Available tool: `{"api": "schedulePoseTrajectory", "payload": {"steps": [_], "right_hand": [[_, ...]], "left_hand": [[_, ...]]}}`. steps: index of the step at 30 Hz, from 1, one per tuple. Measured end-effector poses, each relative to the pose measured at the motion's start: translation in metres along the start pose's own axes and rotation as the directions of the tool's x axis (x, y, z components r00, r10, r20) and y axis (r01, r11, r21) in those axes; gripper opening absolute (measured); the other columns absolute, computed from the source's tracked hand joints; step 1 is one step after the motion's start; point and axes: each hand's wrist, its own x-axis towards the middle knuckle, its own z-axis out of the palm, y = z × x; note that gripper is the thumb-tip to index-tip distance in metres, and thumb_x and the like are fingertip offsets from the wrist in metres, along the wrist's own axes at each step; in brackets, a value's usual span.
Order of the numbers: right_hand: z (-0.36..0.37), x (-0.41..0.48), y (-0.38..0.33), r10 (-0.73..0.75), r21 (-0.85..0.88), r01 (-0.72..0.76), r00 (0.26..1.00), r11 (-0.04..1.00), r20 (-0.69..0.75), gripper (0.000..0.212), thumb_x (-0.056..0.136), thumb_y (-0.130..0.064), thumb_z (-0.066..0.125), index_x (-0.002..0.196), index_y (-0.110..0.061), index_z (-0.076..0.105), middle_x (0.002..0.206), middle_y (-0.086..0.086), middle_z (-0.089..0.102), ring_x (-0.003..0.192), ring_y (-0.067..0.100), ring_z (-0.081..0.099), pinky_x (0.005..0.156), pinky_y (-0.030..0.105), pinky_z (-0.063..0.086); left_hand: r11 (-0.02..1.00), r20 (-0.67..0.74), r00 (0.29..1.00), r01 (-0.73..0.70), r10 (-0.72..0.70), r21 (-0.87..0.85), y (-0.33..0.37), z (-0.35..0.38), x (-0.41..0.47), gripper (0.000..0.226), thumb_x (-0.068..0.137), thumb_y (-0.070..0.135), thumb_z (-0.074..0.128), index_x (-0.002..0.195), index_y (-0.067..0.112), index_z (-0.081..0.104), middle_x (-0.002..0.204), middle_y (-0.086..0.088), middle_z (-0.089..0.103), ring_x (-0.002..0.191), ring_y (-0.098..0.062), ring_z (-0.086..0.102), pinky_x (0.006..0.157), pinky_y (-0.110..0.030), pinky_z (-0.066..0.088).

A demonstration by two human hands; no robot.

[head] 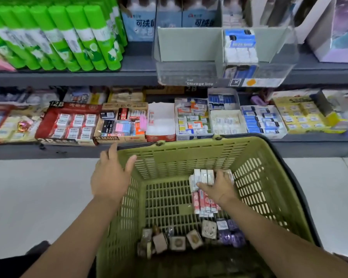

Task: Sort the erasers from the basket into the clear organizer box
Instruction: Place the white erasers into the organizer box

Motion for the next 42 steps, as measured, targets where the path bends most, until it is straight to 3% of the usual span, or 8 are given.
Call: {"api": "schedulePoseTrajectory", "payload": {"steps": [3,7,12,17,26,35,42], "right_hand": [[0.028,0.007,-0.012,0.060,-0.033,-0.062,0.996,0.998,-0.061,0.100,0.075,-0.057,0.069,0.146,-0.011,0.017,0.149,0.013,0.024,0.136,0.031,0.029,0.106,0.040,0.036],[0.057,0.016,-0.025,0.180,-0.080,-0.205,0.954,0.976,-0.241,0.106,0.068,-0.061,0.072,0.143,-0.013,0.014,0.141,0.015,0.034,0.127,0.033,0.040,0.104,0.043,0.035],[0.075,0.024,-0.022,0.319,-0.016,-0.353,0.864,0.935,-0.389,0.099,0.063,-0.064,0.074,0.129,-0.008,0.028,0.131,0.012,0.045,0.116,0.029,0.052,0.103,0.045,0.034],[0.075,0.043,-0.022,0.349,-0.126,-0.412,0.870,0.902,-0.347,0.119,0.060,-0.071,0.070,0.143,-0.003,0.017,0.140,0.015,0.039,0.123,0.030,0.048,0.106,0.044,0.031],[0.070,0.051,-0.010,0.304,-0.162,-0.368,0.897,0.916,-0.321,0.091,0.061,-0.065,0.074,0.121,-0.009,0.034,0.122,0.013,0.052,0.108,0.029,0.056,0.089,0.038,0.043],[0.057,0.042,-0.010,0.236,-0.036,-0.262,0.912,0.964,-0.337,0.071,0.069,-0.049,0.074,0.115,-0.008,0.038,0.113,0.012,0.055,0.100,0.033,0.057,0.086,0.042,0.047],[0.053,0.037,-0.012,0.225,-0.170,-0.279,0.933,0.945,-0.280,0.072,0.072,-0.044,0.076,0.119,-0.007,0.035,0.119,0.012,0.056,0.107,0.030,0.058,0.092,0.039,0.045]], "left_hand": [[0.999,-0.045,0.998,-0.031,0.032,0.024,-0.001,0.005,-0.004,0.070,0.092,0.060,0.035,0.146,0.016,0.030,0.129,-0.014,0.049,0.112,-0.036,0.054,0.072,-0.044,0.049],[0.999,-0.081,0.996,-0.019,0.022,0.033,0.000,0.006,-0.006,0.069,0.092,0.060,0.032,0.144,0.015,0.033,0.127,-0.015,0.051,0.111,-0.035,0.055,0.072,-0.044,0.050],[0.998,-0.082,0.996,-0.013,0.018,0.066,0.002,0.008,-0.007,0.066,0.093,0.057,0.032,0.141,0.013,0.035,0.126,-0.016,0.052,0.109,-0.034,0.056,0.071,-0.042,0.051],[0.998,-0.086,0.996,0.001,0.005,0.067,0.003,0.011,-0.004,0.061,0.095,0.053,0.036,0.139,0.010,0.038,0.123,-0.018,0.054,0.108,-0.036,0.057,0.071,-0.043,0.051],[0.996,-0.088,0.996,0.011,-0.003,0.090,0.002,0.014,-0.004,0.059,0.096,0.051,0.037,0.137,0.009,0.040,0.121,-0.018,0.055,0.107,-0.037,0.057,0.071,-0.043,0.051],[0.995,-0.082,0.997,0.013,-0.004,0.100,0.000,0.016,-0.004,0.059,0.097,0.050,0.037,0.140,0.010,0.038,0.122,-0.018,0.054,0.107,-0.035,0.057,0.072,-0.043,0.051],[0.998,-0.076,0.997,-0.002,0.008,0.070,0.004,0.015,-0.006,0.059,0.097,0.049,0.037,0.142,0.011,0.037,0.123,-0.016,0.054,0.105,-0.033,0.058,0.075,-0.040,0.049]]}}
